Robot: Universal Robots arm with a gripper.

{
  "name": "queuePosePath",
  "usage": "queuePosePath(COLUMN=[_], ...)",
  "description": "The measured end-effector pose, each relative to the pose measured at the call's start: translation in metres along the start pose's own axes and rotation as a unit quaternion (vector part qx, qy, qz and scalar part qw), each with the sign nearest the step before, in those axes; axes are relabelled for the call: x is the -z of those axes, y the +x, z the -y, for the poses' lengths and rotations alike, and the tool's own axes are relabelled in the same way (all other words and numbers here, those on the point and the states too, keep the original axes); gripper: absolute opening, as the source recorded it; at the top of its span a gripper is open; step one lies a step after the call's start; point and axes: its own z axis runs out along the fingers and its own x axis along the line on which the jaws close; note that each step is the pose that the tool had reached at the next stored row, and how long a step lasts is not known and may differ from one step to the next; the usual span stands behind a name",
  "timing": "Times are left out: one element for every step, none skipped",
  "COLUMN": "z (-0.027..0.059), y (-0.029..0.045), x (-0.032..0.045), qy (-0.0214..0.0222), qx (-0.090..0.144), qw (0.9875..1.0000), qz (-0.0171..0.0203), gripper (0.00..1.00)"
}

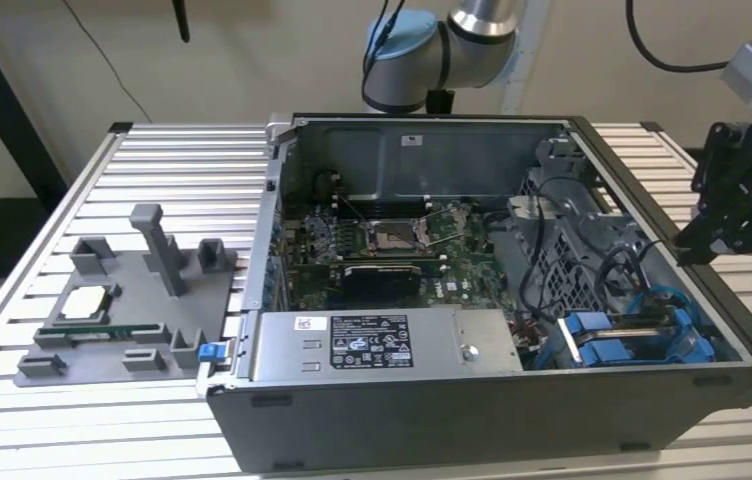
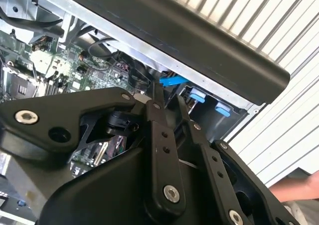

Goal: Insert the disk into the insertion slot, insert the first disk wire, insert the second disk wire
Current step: 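Insert the second disk wire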

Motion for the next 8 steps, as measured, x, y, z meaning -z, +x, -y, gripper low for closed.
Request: queuePosePath(z=[0.0000, 0.0001, 0.0001, 0.0002, 0.0003, 0.0004, 0.0004, 0.0004], y=[0.0001, 0.0001, 0.0001, 0.0002, 0.0003, 0.0004, 0.0004, 0.0004], x=[-0.0003, -0.0007, -0.0011, -0.0017, -0.0024, -0.0030, -0.0033, -0.0037], qy=[-0.0001, -0.0002, -0.0002, -0.0002, -0.0003, -0.0004, -0.0004, -0.0006], qx=[0.000, 0.000, 0.000, 0.000, 0.000, 0.000, 0.000, 0.001], qw=[1.0000, 1.0000, 1.0000, 1.0000, 1.0000, 1.0000, 1.0000, 1.0000], qz=[0.0004, 0.0009, 0.0010, 0.0013, 0.0025, 0.0035, 0.0043, 0.0064], gripper=[1.00, 1.00, 1.00, 1.00, 1.00, 1.00, 1.00, 0.00])
